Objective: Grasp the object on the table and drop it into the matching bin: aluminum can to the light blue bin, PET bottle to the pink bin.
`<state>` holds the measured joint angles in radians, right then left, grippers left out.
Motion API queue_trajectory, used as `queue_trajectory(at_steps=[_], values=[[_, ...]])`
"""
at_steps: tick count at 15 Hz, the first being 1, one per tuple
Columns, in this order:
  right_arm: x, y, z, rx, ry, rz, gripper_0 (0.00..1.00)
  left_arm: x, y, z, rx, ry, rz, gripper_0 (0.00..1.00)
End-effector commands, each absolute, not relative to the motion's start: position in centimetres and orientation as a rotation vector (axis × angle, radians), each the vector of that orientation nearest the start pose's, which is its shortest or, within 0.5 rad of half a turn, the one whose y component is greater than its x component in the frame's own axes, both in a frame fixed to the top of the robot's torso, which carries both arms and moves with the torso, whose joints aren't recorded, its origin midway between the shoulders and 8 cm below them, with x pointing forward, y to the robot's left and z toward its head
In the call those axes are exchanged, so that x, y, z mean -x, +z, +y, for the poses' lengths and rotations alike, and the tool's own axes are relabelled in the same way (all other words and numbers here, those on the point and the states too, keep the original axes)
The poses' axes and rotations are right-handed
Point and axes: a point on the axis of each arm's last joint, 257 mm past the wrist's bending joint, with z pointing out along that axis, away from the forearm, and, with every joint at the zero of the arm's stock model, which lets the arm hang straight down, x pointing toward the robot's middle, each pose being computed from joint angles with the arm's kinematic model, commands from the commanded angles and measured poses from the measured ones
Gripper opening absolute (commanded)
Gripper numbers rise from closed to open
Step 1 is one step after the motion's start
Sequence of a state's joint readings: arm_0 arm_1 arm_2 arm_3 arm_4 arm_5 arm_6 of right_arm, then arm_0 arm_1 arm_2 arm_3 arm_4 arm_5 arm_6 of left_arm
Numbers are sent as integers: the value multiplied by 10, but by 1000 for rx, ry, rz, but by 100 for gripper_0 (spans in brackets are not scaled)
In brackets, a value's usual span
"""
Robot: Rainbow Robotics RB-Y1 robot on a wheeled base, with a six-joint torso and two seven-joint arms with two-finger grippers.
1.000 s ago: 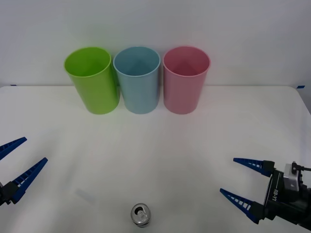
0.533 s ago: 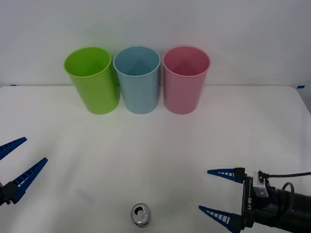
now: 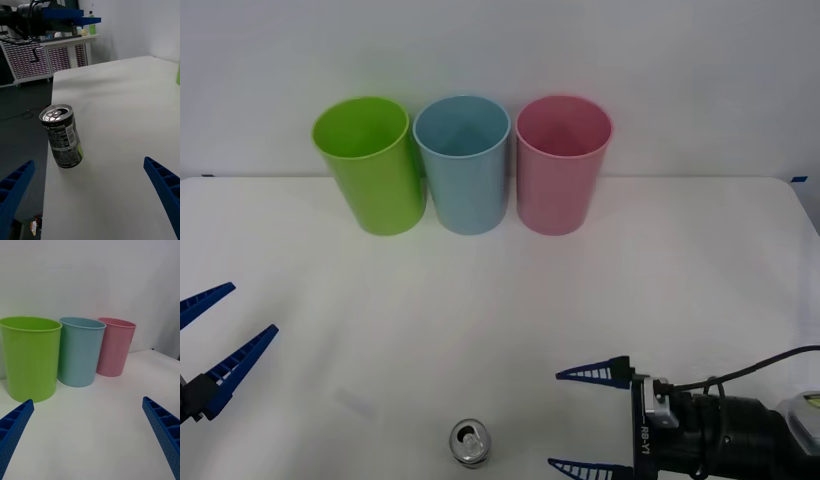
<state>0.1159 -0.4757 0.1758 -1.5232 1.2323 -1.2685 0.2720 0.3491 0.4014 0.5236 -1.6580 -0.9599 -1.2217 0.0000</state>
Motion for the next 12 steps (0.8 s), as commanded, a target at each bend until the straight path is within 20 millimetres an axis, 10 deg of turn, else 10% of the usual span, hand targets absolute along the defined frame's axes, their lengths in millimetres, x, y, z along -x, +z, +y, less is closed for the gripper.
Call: queue_trajectory(at_steps=[1,12], values=[[-278,-308,-68,1291,967,1343,100,-342,-169,330,-465,-567,1441,100],[-276,-330,-7,1331,912,1319,100,-342,-169,330,-465,-567,1441,100]])
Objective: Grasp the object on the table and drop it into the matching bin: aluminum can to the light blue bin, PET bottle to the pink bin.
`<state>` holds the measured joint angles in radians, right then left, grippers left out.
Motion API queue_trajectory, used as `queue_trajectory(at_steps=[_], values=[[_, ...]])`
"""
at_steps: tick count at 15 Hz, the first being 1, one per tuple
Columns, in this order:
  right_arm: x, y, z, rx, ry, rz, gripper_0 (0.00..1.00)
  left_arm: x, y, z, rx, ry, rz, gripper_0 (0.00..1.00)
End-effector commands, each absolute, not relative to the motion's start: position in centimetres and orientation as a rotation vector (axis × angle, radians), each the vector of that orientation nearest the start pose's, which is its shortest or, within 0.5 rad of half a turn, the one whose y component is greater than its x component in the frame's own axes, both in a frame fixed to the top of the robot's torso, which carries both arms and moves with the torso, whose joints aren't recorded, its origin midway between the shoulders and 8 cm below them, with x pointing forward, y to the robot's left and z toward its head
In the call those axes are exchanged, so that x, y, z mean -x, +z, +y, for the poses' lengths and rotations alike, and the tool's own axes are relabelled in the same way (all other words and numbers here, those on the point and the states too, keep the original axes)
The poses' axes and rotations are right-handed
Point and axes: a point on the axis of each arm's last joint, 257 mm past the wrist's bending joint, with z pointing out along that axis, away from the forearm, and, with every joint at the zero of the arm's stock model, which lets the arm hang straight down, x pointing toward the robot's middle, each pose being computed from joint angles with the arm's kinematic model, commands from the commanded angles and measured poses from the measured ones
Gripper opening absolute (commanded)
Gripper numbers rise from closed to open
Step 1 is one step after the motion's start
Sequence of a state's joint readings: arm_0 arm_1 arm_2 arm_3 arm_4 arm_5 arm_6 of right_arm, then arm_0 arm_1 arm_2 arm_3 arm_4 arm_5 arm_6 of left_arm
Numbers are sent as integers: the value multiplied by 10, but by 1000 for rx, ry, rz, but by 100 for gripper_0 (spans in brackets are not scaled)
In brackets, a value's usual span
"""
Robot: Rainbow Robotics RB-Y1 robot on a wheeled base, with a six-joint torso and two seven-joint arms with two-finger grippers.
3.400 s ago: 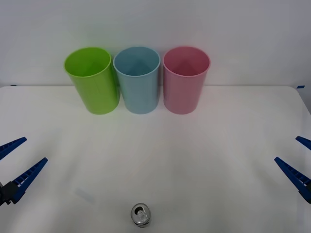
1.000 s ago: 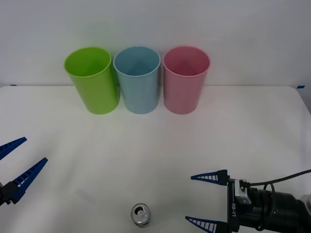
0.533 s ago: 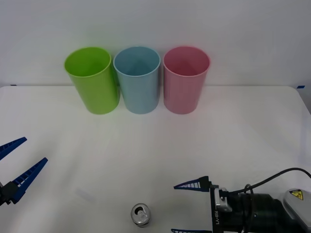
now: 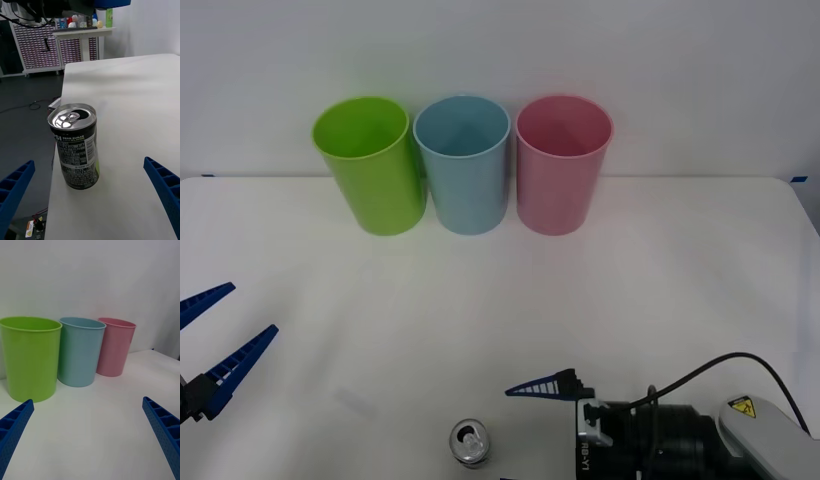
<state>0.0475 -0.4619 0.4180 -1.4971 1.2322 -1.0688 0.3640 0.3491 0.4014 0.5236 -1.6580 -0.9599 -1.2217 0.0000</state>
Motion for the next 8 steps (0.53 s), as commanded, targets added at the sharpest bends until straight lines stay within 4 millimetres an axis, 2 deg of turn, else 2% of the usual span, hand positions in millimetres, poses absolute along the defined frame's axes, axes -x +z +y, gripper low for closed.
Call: queue_trajectory(at_steps=[1,8], values=[[-275,-331,-3,1336,907,1315,100,-342,-169,330,-465,-567,1441,100],[-281,-350,34,1342,911,1320,100,-342,-169,330,-465,-567,1441,100]])
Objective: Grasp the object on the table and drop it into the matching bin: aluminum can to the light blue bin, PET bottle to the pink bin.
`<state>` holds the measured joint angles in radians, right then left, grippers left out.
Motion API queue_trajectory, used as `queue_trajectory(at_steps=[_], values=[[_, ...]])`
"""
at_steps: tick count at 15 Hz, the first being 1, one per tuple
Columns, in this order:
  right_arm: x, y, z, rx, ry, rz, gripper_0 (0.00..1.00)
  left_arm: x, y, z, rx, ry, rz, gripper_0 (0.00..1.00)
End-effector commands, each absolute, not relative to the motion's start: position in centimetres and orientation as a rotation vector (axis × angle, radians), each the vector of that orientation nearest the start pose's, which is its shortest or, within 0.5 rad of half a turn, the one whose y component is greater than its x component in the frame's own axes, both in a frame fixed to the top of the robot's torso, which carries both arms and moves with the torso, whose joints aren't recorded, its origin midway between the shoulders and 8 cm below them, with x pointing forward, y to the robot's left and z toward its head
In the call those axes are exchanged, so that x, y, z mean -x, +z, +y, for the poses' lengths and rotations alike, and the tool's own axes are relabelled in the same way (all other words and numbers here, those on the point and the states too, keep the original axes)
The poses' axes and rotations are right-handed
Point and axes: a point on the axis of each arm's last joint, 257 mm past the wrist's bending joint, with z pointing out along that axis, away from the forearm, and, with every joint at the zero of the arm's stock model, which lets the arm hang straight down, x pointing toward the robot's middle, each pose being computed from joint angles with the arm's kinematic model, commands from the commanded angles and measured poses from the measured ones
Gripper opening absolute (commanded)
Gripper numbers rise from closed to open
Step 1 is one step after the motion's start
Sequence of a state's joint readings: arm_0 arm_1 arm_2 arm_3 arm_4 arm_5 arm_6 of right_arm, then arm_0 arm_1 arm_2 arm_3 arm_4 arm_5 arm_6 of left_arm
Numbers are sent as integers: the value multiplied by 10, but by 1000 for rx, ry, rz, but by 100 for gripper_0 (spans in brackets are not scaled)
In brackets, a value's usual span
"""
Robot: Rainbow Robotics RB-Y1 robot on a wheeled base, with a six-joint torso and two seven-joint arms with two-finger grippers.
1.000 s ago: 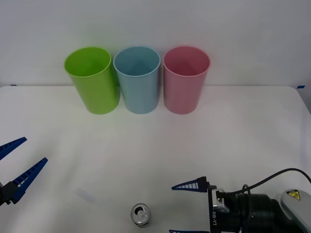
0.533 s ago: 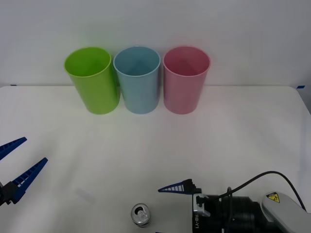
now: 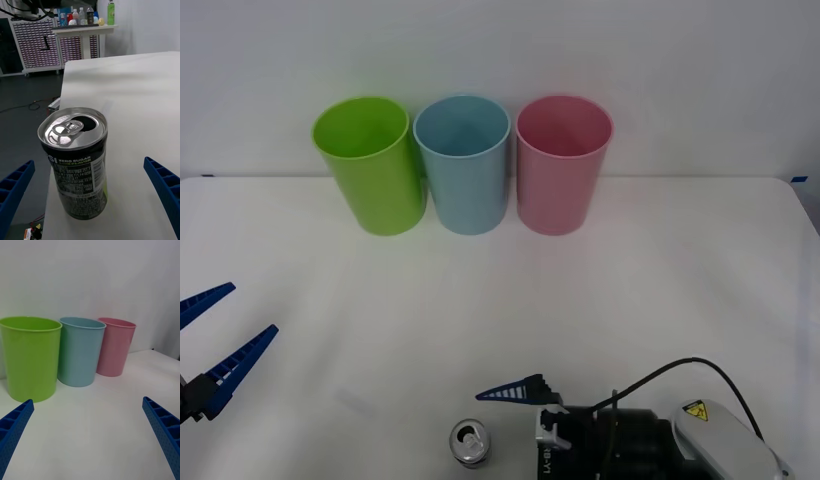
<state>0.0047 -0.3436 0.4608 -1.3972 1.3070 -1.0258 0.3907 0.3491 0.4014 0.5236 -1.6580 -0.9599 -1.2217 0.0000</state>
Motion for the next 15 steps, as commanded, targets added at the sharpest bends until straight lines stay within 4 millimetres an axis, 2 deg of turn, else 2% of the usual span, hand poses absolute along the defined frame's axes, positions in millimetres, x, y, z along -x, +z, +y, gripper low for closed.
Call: queue_trajectory(at_steps=[1,10,11,12,13,14,15], values=[[-281,-352,38,1341,905,1324,100,-342,-169,330,-465,-567,1441,100],[-281,-353,50,1340,888,1317,100,-342,-169,330,-465,-567,1441,100],[-281,-353,50,1341,884,1319,94,-342,-169,330,-465,-567,1441,100],[-281,-354,50,1337,884,1321,47,-342,-169,330,-465,-567,1441,100],[-282,-353,50,1337,881,1322,4,-342,-169,330,-465,-567,1441,100],[-283,-353,50,1336,881,1321,0,-342,-169,330,-465,-567,1441,100],[-283,-353,50,1338,878,1318,0,-342,-169,330,-465,-567,1441,100]])
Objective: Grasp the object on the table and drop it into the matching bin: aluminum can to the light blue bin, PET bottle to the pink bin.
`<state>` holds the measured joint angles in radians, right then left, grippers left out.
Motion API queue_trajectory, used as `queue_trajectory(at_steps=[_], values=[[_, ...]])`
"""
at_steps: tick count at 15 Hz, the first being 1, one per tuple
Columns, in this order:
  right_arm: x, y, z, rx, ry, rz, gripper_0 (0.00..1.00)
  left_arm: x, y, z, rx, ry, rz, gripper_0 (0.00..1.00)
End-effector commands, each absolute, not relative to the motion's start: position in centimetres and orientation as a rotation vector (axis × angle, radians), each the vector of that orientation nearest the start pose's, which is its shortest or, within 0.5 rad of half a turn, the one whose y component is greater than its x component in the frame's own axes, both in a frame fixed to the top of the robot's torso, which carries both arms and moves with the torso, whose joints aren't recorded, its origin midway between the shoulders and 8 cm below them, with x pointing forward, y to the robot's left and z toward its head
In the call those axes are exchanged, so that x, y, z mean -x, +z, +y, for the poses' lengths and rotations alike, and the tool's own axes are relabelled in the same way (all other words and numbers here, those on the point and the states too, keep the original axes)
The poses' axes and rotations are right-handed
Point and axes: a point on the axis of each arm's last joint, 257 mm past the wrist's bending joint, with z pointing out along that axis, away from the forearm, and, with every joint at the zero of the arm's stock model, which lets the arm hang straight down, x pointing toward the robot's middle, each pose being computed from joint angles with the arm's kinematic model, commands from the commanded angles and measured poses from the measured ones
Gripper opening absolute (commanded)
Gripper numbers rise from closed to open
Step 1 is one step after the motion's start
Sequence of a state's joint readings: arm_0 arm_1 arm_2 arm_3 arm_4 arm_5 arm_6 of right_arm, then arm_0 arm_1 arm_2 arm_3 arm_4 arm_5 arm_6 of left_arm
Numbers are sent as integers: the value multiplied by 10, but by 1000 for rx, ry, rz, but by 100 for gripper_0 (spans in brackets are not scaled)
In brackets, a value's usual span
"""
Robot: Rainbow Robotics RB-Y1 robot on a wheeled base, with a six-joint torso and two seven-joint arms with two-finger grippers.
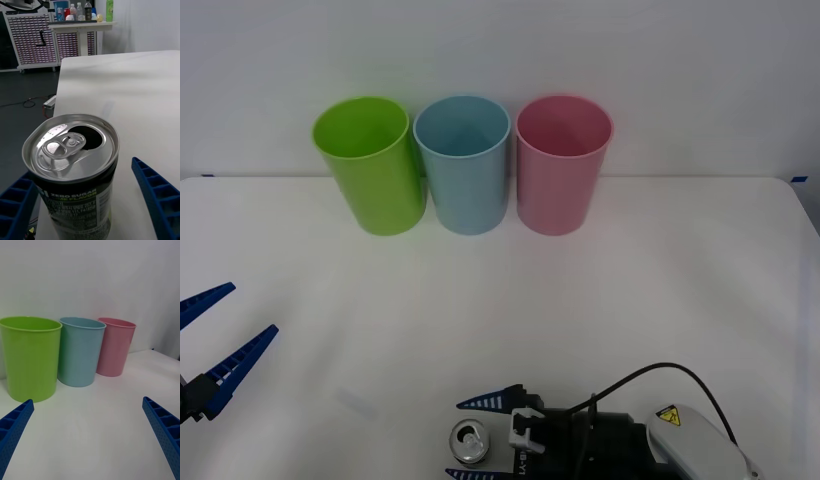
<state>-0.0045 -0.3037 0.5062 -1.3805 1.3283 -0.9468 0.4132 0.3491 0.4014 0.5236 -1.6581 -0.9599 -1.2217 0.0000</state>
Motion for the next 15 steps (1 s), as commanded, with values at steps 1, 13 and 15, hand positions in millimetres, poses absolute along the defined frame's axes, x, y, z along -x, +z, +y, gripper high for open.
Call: queue_trajectory(at_steps=[1,13,15], values=[[-283,-353,50,1338,878,1318,0,-342,-169,330,-465,-567,1441,100],[-294,-331,43,1260,894,1298,0,-342,-169,330,-465,-567,1441,100],[-298,-320,34,1223,894,1297,0,-342,-169,330,-465,-567,1441,100]])
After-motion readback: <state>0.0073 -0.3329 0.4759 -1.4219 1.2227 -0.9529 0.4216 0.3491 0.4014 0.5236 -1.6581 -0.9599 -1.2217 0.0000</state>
